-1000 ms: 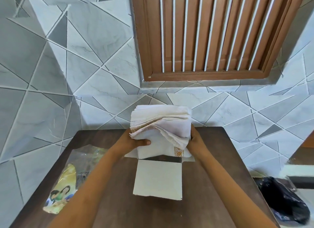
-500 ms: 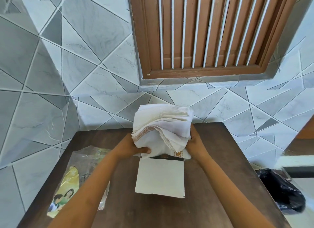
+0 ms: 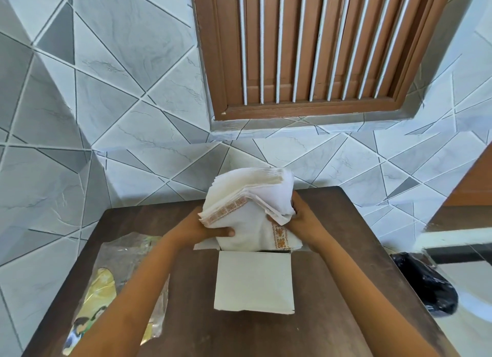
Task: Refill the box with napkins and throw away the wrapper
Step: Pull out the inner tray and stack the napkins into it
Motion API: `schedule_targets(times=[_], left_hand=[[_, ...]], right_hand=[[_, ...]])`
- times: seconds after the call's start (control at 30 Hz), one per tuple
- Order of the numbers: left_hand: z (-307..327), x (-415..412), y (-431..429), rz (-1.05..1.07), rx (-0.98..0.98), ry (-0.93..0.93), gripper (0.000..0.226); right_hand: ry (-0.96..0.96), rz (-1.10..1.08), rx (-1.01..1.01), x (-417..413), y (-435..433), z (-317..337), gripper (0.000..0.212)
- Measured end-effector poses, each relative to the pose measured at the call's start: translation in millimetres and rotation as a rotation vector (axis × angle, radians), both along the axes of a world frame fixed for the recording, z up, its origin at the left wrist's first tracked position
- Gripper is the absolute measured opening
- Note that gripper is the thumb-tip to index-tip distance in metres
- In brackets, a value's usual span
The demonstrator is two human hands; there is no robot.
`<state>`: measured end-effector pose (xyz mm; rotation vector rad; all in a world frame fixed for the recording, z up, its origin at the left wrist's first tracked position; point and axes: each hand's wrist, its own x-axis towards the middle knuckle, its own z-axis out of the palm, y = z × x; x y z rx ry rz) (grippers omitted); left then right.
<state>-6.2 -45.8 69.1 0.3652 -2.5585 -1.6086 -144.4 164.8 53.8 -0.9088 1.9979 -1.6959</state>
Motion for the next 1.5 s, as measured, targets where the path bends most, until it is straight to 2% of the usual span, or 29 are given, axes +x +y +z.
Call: schedule_targets(times=[0.1, 0.27, 0.37, 0.63, 0.8, 0.97, 1.07, 1.17, 1.2, 1.27, 1.37, 1.5], left_hand=[[-1, 2, 3, -0.018, -0.069, 0.028, 0.037], [-2, -2, 0, -0.042, -0.105, 0.029, 0.049], [-5, -3, -2, -0.032, -0.144, 0.015, 0.035], [-14, -4, -2, -0.032, -0.137, 0.019, 0.047], [-16, -4, 0, -0.061, -0.169, 0.018, 0.042], [-20, -5, -4, -0.089, -0.193, 0.034, 0.051], [-18, -1, -1, -0.08, -0.178, 0.034, 0.05], [-16, -1, -1, -0.052, -0.166, 0.033, 0.05], [-15, -1, -1, -0.046, -0.165, 0.034, 0.051], [-15, -3, -1, -0.035, -0.164, 0.029, 0.052], [-16, -2, 0, -0.019, -0.148, 0.028, 0.051], [-18, 1, 0, 0.007, -0.122, 0.05, 0.053]], right_hand=[[0.025, 0.03, 0.061, -1, -2, 15, 0.063], [-0.026, -0.039, -0.071, 0, -10, 46, 0.036], [-0.011, -0.079, -0.107, 8, -8, 40, 0.032], [-0.064, -0.207, -0.238, 32, 5, 6, 0.027], [-0.051, -0.226, -0.228, 34, 1, 1, 0.024], [-0.05, -0.214, -0.23, 36, 1, 0, 0.024], [-0.065, -0.192, -0.134, 30, 6, 3, 0.03], [-0.065, -0.044, 0.18, 27, 18, 2, 0.082], [-0.053, 0.004, 0.275, 28, 22, 1, 0.091], [0.004, 0.041, 0.398, 33, 28, -1, 0.096], [0.118, 0.033, 0.473, 41, 30, 0, 0.097], [0.18, -0.021, 0.512, 52, 26, 3, 0.077]])
